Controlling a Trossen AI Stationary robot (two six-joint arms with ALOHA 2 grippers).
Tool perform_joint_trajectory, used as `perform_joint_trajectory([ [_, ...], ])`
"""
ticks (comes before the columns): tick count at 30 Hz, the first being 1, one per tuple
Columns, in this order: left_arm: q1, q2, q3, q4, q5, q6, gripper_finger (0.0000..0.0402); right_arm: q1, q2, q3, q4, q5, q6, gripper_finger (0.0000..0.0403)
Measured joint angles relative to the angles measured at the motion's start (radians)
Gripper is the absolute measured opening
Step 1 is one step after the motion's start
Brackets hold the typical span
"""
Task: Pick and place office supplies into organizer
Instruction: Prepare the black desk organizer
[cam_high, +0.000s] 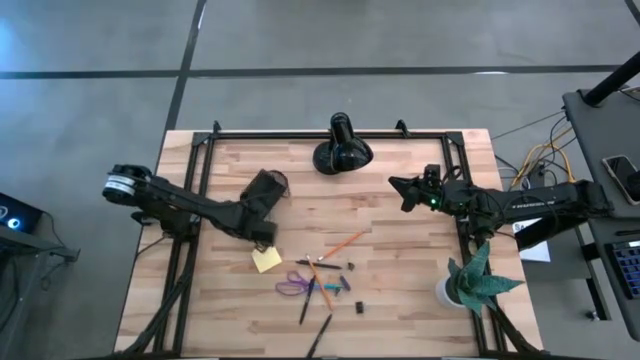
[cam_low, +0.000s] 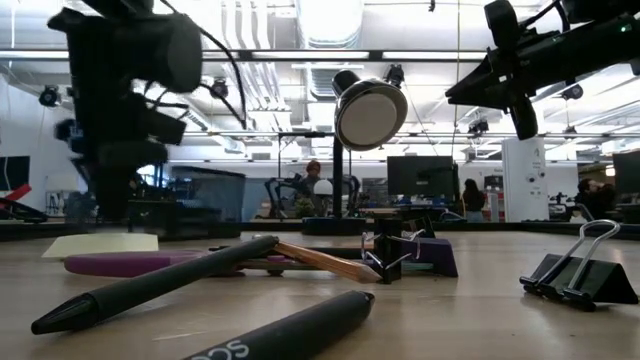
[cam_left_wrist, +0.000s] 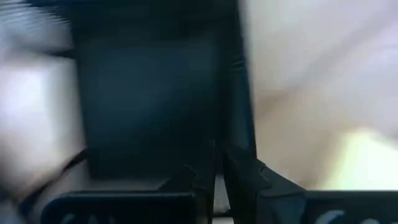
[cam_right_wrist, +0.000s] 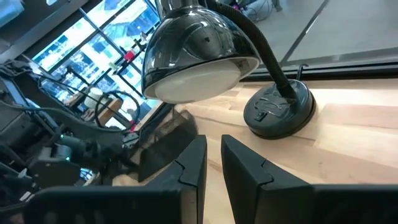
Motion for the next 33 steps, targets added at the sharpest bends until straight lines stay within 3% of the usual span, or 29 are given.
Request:
perform_joint_trajectory([
  [6,0.029,0.028,0.008,0.378,-0.033,0.178,0.0013,0.001,0.0,0.0,-0.001,-0.008,0.001,0.0043],
  [9,0.062,0.032,0.018,0.361,-0.064,0.139,0.0013,0.001,0.0,0.002,-0.002,-0.018,0.003,0.0043],
  [11,0.061,0.0,0.022,0.375,-0.138,0.133,0.0013,0.001,-0.001,0.005,0.001,-0.024,0.004,0.0043],
  [17,0.041,-0.196,0.038,0.423,-0.383,0.26,0.0013,0.001,0.0,0.005,-0.002,-0.073,0.003,0.0043],
  [21,0.055,-0.336,0.038,0.335,-0.453,0.279,0.0013,0.001,0.005,0.006,0.002,-0.142,0.009,0.0043],
  [26,0.104,-0.438,0.035,0.019,-0.458,0.033,0.0013,0.002,0.053,0.006,-0.004,-0.385,0.031,0.0043],
  [28,0.124,-0.456,0.018,-0.076,-0.44,-0.048,0.0013,0.002,0.089,0.006,0.001,-0.419,0.039,0.0043],
  [33,0.163,-0.449,-0.054,-0.099,-0.193,-0.088,0.0013,0.001,0.203,0.006,0.065,-0.419,0.092,0.0043],
])
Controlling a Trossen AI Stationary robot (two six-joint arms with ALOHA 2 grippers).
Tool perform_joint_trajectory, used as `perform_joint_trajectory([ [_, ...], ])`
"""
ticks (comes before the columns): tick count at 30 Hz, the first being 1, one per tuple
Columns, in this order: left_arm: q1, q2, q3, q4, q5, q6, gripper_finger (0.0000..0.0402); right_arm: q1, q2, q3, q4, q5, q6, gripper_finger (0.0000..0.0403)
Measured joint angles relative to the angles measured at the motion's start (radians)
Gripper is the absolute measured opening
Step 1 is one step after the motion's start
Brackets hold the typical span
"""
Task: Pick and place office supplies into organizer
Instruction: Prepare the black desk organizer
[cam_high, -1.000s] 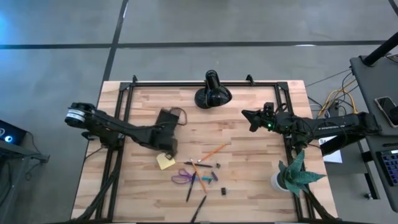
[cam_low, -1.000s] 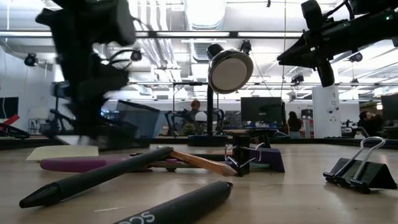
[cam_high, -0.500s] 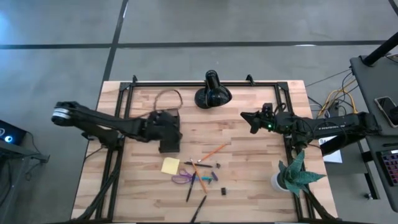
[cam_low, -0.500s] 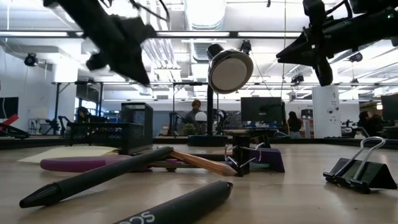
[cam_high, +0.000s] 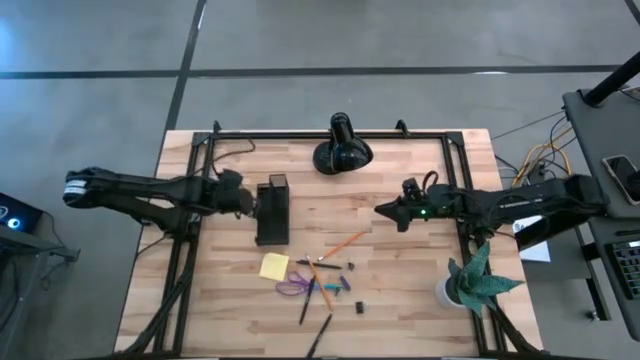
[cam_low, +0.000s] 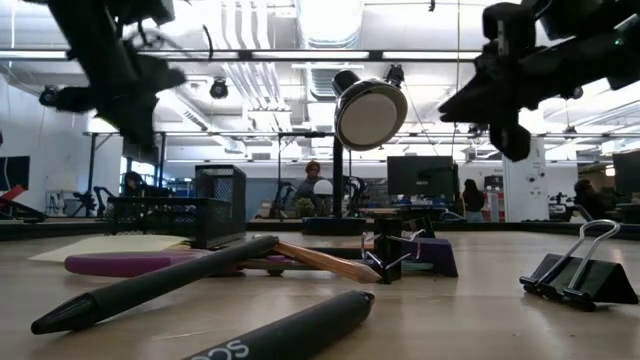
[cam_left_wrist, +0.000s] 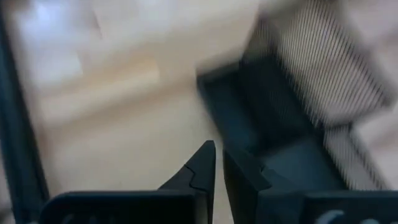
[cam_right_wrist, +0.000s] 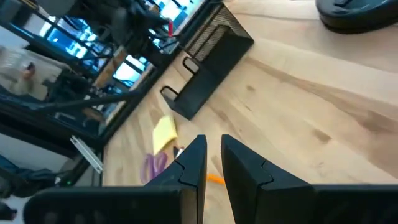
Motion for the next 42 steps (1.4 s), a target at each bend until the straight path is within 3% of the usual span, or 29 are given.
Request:
perform_joint_trajectory([
  [5,-0.022,0.077,-0.059,0.024,0.109,-0.026,0.0013,0.0,0.129,0.009,0.192,-0.001,0.01,0.0043],
  [15,-0.081,0.222,-0.106,0.147,0.33,-0.025,0.0013,0.0,0.394,0.258,0.069,-0.014,-0.111,0.0043],
  [23,-0.137,0.356,-0.117,0.541,0.321,0.019,0.0013,0.0,0.537,0.452,-0.183,-0.017,-0.195,0.0043],
  [30,-0.047,0.539,-0.109,0.919,0.184,0.152,0.0013,0.0,0.586,0.524,-0.2,-0.017,-0.204,0.0043],
  [36,0.008,0.585,-0.109,1.288,0.176,0.349,0.0013,0.0,0.578,0.536,-0.205,-0.017,-0.205,0.0043],
  [40,0.007,0.514,-0.101,1.311,0.174,0.429,0.0013,0.001,0.571,0.535,-0.211,-0.016,-0.204,0.0043],
  [42,0.0,0.446,-0.096,1.209,0.158,0.45,0.0013,0.002,0.569,0.533,-0.228,-0.016,-0.204,0.0043],
])
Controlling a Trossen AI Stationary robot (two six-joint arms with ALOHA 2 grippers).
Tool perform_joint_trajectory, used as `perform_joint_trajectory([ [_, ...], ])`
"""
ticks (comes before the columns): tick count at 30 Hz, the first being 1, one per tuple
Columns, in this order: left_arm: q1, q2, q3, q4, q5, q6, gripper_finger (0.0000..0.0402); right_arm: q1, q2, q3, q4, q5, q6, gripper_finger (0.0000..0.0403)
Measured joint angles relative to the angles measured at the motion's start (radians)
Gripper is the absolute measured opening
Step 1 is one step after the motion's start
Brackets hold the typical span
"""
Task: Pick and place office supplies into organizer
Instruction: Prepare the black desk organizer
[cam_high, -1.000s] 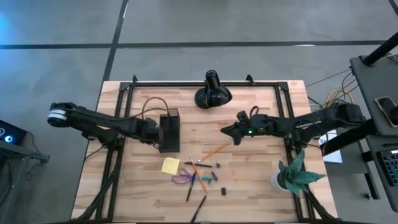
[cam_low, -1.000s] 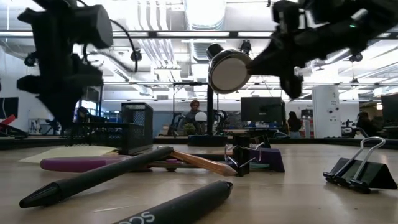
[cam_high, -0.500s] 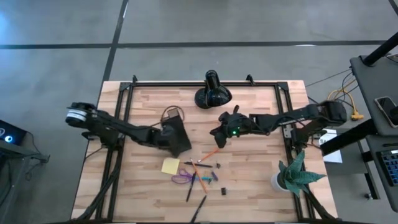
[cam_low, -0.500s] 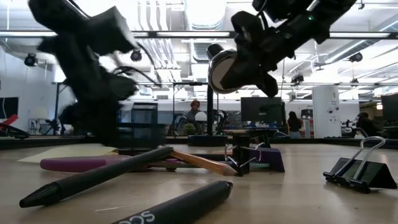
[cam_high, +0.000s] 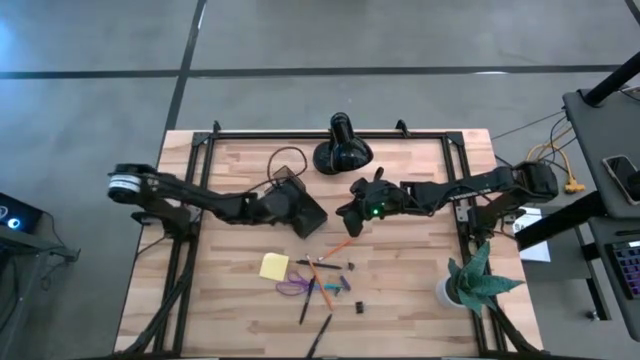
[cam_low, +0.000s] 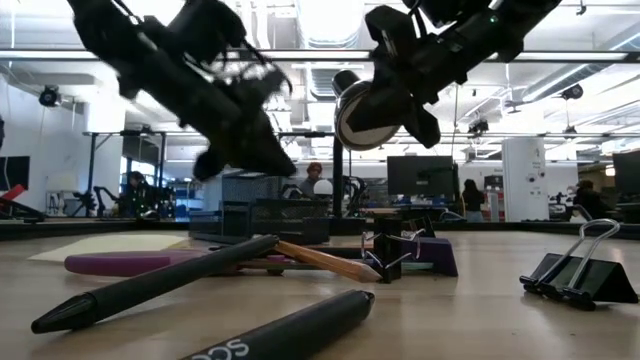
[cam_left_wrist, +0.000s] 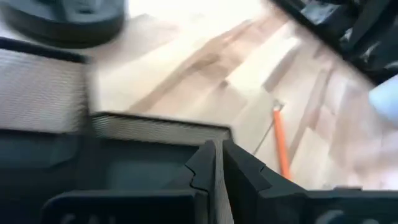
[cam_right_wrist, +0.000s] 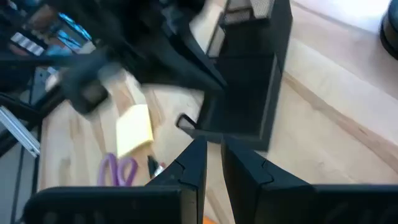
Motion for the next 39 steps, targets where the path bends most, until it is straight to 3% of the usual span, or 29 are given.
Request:
perform_joint_trajectory([
  [5,-0.015,-0.177,-0.002,-0.364,-0.146,0.004,0.0013,0.0,0.002,0.0,-0.029,0.011,0.0,0.0043],
  [10,0.017,-0.284,-0.034,-0.535,-0.222,0.06,0.0013,0.0,0.002,-0.001,-0.031,0.043,-0.001,0.0043],
  [16,0.112,-0.264,-0.07,-0.513,-0.129,0.155,0.0013,-0.004,0.002,-0.001,-0.029,0.064,-0.013,0.0043],
  [29,0.151,-0.105,-0.087,-0.463,-0.115,0.234,0.0013,-0.003,0.002,-0.001,-0.03,0.063,-0.007,0.0043],
  [35,0.133,-0.098,-0.075,-0.485,0.139,0.177,0.0013,-0.003,0.002,-0.002,-0.031,0.062,-0.007,0.0043],
  [39,0.098,-0.161,-0.065,-0.488,0.167,0.091,0.0013,-0.002,0.002,-0.002,-0.032,0.06,-0.008,0.0043],
])
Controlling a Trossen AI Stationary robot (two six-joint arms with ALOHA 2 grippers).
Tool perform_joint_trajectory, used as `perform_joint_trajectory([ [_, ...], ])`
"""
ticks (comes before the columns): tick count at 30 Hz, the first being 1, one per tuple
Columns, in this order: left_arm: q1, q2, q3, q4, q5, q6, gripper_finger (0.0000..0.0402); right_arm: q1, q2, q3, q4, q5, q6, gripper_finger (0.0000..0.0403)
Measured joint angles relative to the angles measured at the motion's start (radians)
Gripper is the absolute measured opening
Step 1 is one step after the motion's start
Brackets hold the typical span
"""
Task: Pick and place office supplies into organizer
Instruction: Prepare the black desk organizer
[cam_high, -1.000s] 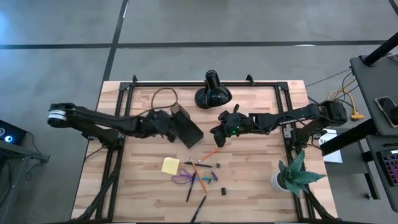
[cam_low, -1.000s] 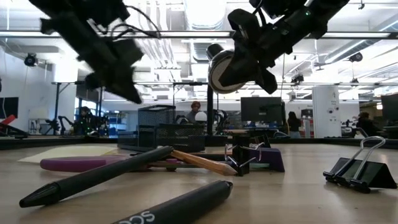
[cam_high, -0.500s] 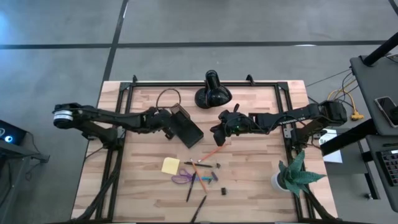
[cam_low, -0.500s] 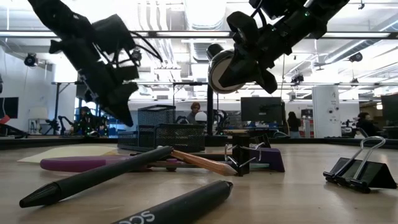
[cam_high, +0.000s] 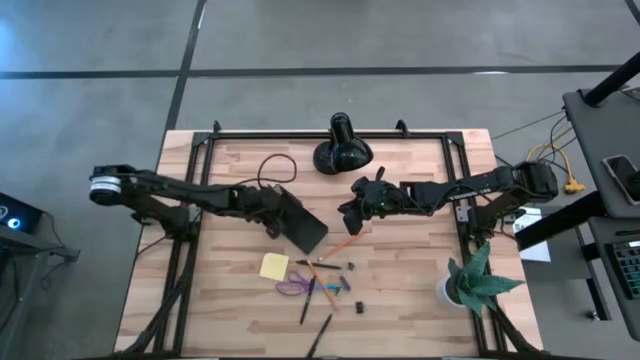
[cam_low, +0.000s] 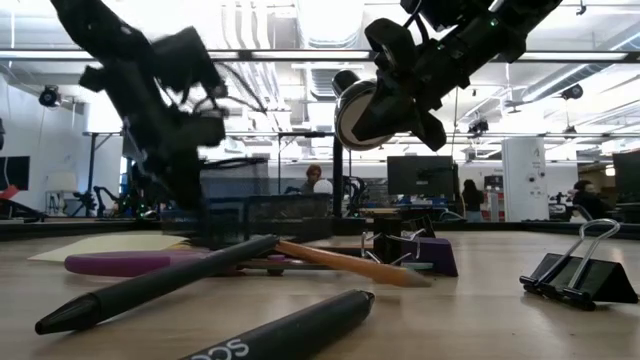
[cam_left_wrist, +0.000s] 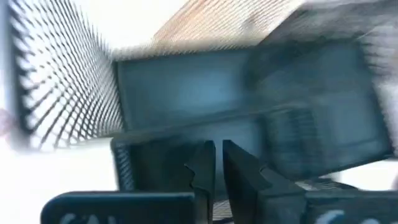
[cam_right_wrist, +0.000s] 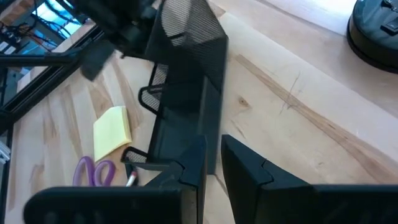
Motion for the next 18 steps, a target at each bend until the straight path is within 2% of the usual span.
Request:
perform_joint_trajectory([
  [6,-0.04,-0.1,0.018,0.022,-0.021,-0.066,0.0013,0.0,0.0,0.0,0.0,0.0,-0.009,0.0043],
  [9,-0.05,-0.132,0.02,0.006,-0.077,-0.068,0.0013,0.001,0.007,0.0,-0.003,-0.078,0.012,0.0043],
  [11,-0.05,-0.151,0.019,-0.035,-0.119,-0.069,0.0013,0.013,0.046,0.0,-0.001,-0.138,0.022,0.0043],
  [18,-0.05,-0.248,0.019,-0.12,-0.159,-0.069,0.0013,0.017,0.214,0.039,-0.012,-0.188,0.034,0.0043],
])
